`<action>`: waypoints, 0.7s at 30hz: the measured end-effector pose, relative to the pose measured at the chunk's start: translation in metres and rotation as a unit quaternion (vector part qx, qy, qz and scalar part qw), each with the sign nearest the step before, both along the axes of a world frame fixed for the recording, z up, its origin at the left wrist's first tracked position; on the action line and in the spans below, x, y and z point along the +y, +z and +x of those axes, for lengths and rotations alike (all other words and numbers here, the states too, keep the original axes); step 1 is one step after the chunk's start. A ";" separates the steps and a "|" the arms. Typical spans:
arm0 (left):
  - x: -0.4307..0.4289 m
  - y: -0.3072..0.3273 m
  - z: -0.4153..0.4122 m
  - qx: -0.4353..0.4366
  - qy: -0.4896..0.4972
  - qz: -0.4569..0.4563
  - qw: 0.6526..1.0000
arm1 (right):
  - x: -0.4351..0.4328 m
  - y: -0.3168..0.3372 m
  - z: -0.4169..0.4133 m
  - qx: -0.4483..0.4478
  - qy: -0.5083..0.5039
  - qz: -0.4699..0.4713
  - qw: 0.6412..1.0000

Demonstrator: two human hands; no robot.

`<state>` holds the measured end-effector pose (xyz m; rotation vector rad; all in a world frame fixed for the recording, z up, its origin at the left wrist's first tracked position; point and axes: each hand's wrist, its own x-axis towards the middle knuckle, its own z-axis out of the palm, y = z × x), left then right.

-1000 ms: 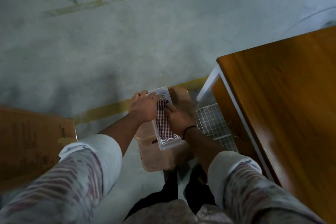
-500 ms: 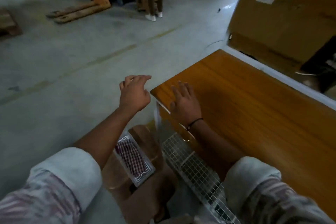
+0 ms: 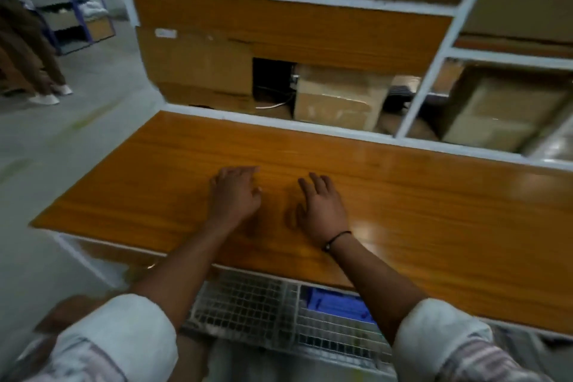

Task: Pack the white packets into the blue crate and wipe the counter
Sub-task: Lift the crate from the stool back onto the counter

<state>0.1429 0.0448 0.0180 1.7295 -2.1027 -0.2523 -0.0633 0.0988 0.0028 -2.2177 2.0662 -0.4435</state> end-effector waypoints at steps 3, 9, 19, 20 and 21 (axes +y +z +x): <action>0.024 0.001 -0.106 -0.002 -0.076 0.000 0.997 | 0.046 -0.002 -0.093 0.002 -0.099 -0.006 0.995; 0.090 -0.002 -0.282 0.003 -0.235 0.007 0.972 | 0.155 -0.006 -0.244 -0.005 -0.268 0.009 0.963; 0.179 -0.032 -0.497 -0.020 -0.481 0.026 0.876 | 0.298 -0.043 -0.385 -0.057 -0.517 -0.007 0.854; 0.188 -0.035 -0.514 -0.019 -0.502 0.030 0.864 | 0.310 -0.047 -0.393 -0.065 -0.541 -0.009 0.839; 0.196 -0.038 -0.531 -0.016 -0.520 0.032 0.853 | 0.321 -0.051 -0.402 -0.070 -0.562 -0.013 0.824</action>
